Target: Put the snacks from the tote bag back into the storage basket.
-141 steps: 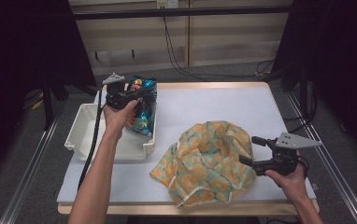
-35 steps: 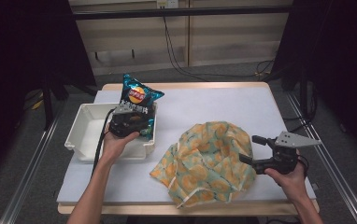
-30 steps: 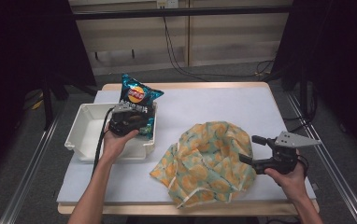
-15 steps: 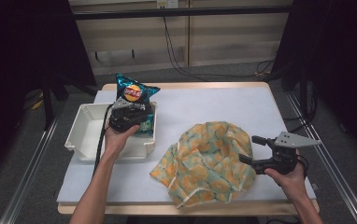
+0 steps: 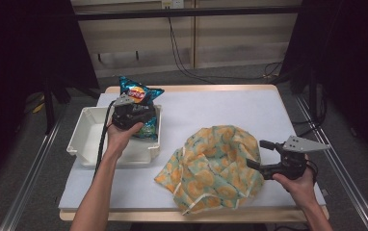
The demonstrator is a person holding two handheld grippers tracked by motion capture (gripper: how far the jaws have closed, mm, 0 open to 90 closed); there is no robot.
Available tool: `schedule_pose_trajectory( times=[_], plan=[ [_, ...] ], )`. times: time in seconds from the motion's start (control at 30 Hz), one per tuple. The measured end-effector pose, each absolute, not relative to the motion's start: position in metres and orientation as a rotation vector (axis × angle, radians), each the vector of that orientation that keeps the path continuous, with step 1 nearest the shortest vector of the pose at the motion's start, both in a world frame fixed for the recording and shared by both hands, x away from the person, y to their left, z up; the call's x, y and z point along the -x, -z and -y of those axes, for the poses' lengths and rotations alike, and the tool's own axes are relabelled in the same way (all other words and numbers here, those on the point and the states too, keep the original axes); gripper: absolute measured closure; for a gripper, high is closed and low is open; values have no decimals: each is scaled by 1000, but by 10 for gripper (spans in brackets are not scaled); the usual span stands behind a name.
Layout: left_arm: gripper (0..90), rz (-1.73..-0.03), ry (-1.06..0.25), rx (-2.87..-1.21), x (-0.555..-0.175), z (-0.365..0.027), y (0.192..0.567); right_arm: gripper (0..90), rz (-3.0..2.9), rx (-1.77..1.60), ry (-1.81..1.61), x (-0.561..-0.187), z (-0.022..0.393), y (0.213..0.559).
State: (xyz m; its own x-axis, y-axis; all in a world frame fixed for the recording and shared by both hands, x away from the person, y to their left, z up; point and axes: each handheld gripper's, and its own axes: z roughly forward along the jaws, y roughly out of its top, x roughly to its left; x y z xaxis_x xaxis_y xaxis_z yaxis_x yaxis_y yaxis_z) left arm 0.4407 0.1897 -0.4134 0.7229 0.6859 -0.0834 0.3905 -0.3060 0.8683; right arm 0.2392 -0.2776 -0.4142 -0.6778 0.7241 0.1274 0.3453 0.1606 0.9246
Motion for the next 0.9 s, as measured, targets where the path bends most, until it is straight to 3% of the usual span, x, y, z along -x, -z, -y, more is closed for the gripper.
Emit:
schedule_pose_trajectory(
  times=[0.13,0.3,0.57,0.9],
  plan=[
    [707,-848,-410,-1935,-444,-188,412,121,-2093,-1022,-1526,-239,279,414],
    [731,-906,-449,-1892,-447,-191,413,122,-2095,-1019,-1525,-239,279,414],
    [691,-870,-377,-1898,-443,-195,412,122,-2095,-1021,-1523,-239,279,414],
    [793,-812,-338,-1860,-414,-222,400,122,-2087,-1019,-1525,-237,279,412]
  ],
)
